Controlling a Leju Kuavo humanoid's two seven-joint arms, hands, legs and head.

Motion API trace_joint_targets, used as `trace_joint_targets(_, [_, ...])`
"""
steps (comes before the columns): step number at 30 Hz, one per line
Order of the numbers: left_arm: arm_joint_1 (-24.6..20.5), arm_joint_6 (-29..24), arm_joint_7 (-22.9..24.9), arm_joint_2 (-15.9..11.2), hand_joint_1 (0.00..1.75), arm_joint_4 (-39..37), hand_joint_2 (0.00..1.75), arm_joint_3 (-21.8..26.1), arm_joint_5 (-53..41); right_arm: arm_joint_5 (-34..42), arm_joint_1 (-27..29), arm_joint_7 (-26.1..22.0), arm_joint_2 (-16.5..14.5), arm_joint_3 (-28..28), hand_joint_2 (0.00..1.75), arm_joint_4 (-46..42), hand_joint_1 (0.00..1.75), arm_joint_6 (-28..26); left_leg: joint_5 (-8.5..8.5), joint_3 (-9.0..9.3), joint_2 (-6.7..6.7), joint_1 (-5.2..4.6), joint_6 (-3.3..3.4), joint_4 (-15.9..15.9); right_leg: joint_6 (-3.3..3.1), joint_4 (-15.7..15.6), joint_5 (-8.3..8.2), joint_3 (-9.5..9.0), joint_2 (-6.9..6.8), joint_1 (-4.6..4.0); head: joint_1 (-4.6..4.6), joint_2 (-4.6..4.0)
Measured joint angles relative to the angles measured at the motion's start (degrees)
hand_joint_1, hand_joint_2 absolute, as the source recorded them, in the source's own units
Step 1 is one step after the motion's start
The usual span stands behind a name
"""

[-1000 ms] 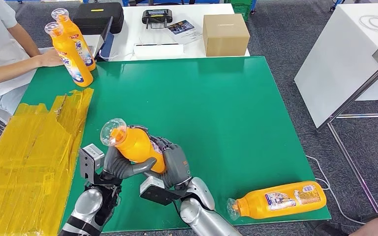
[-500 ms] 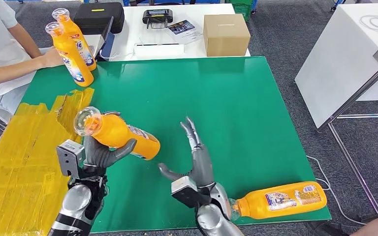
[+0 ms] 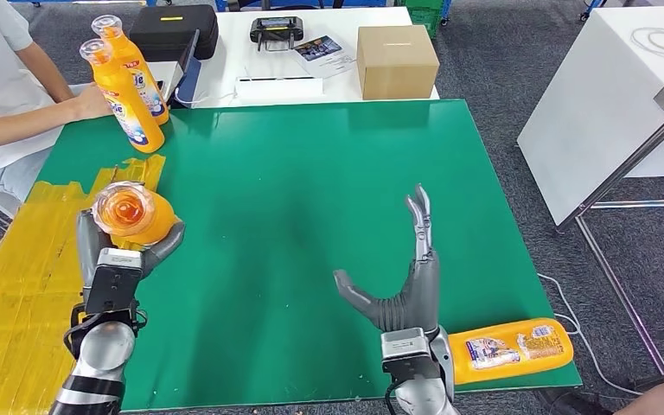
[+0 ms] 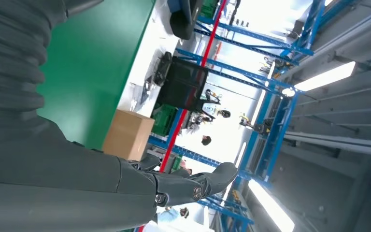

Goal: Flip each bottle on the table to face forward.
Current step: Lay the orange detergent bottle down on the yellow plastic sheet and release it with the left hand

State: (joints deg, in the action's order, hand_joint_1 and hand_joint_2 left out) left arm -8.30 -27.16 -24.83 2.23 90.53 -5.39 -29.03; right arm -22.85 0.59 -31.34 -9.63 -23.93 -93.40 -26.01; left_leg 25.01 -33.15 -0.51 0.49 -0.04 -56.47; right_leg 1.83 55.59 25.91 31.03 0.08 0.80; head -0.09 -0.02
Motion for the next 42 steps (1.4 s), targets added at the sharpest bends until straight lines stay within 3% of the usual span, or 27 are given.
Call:
trace_joint_targets(2, [0.0, -2.0, 1.4, -0.2, 1.75, 0.0, 1.75, 0.3, -4.6, 0.0, 0.2, -0.1, 0.2, 0.2, 1.75, -0.7, 0.00, -0.1, 0.00, 0.00, 0.00, 0.00, 0.00, 0.0, 0.00, 0.0, 0.00, 0.00, 0.00, 0.00, 0.00, 0.00])
trace_joint_targets(6, [0.3, -7.3, 8.1, -1.5, 1.75, -0.7, 1.75, 0.4, -28.9, 1.0, 1.2, -0.1, 0.7, 1.3, 1.75, -2.9, 0.00, -0.2, 0.00, 0.00, -0.02, -0.01, 0.00, 0.0, 0.00, 0.0, 0.00, -0.01, 0.00, 0.01, 0.00, 0.00])
trace_joint_targets(10, [2.2, -8.8, 14.9, -4.3, 1.75, -2.7, 1.75, 0.3, -48.9, 3.9, 2.4, 0.1, 1.7, 3.7, 1.75, -5.3, 0.00, 3.6, 0.01, 0.01, 0.04, -0.01, 0.00, 0.0, 0.00, 0.0, 0.00, 0.01, 0.07, 0.00, -0.01, 0.00])
trace_joint_targets(13, [4.1, -10.0, 20.5, -7.0, 1.75, -5.6, 1.75, 0.1, -58.4, 5.7, 3.0, 0.0, 2.3, 6.0, 1.75, -6.4, 0.00, 6.7, 0.01, 0.01, 0.05, 0.02, 0.00, 0.0, 0.00, 0.0, 0.00, 0.04, 0.07, 0.00, -0.01, 0.00])
trace_joint_targets(19, [4.1, -11.8, 34.4, -16.0, 1.75, -13.8, 1.75, -4.6, -60.6, 7.2, 3.4, -0.4, 3.1, 8.4, 1.75, -7.2, 0.00, 9.2, -0.01, 0.04, 0.05, 0.14, -0.04, 0.0, -0.01, 0.0, 0.00, 0.03, 0.07, -0.11, -0.01, 0.00])
trace_joint_targets(24, [0.5, -12.5, 37.3, -20.6, 1.75, -23.7, 1.75, -8.6, -60.9, 8.0, 2.9, -0.9, 3.7, 8.6, 1.75, -7.0, 0.00, 9.9, -0.04, 0.05, 0.03, 0.15, -0.07, 0.0, -0.02, 0.0, 0.00, -0.04, 0.05, -0.14, 0.02, 0.00])
trace_joint_targets(28, [-3.6, -12.6, 43.2, -24.0, 1.75, -31.0, 1.75, -12.3, -60.9, 8.6, 2.3, -0.9, 4.0, 8.7, 1.75, -6.5, 0.00, 10.5, -0.05, 0.06, 0.02, 0.14, -0.08, 0.0, -0.02, 0.0, 0.00, -0.07, 0.05, -0.13, 0.01, 0.00])
trace_joint_targets(36, [-8.5, -12.7, 48.3, -26.6, 1.75, -37.9, 1.75, -17.8, -60.9, 9.1, 1.1, -0.9, 4.3, 8.6, 1.75, -5.1, 0.00, 11.3, -0.05, 0.06, 0.01, 0.14, -0.08, 0.0, -0.02, 0.0, 0.00, -0.06, 0.04, -0.14, 0.01, 0.00])
trace_joint_targets(42, [-12.1, -12.8, 46.4, -27.0, 1.75, -41.0, 1.75, -20.7, -60.9, 9.3, -0.4, -0.9, 4.4, 7.9, 1.75, -3.1, 0.00, 11.7, -0.07, 0.07, 0.00, 0.15, -0.10, 0.0, -0.02, 0.0, -0.01, -0.08, 0.04, -0.14, 0.02, 0.00])
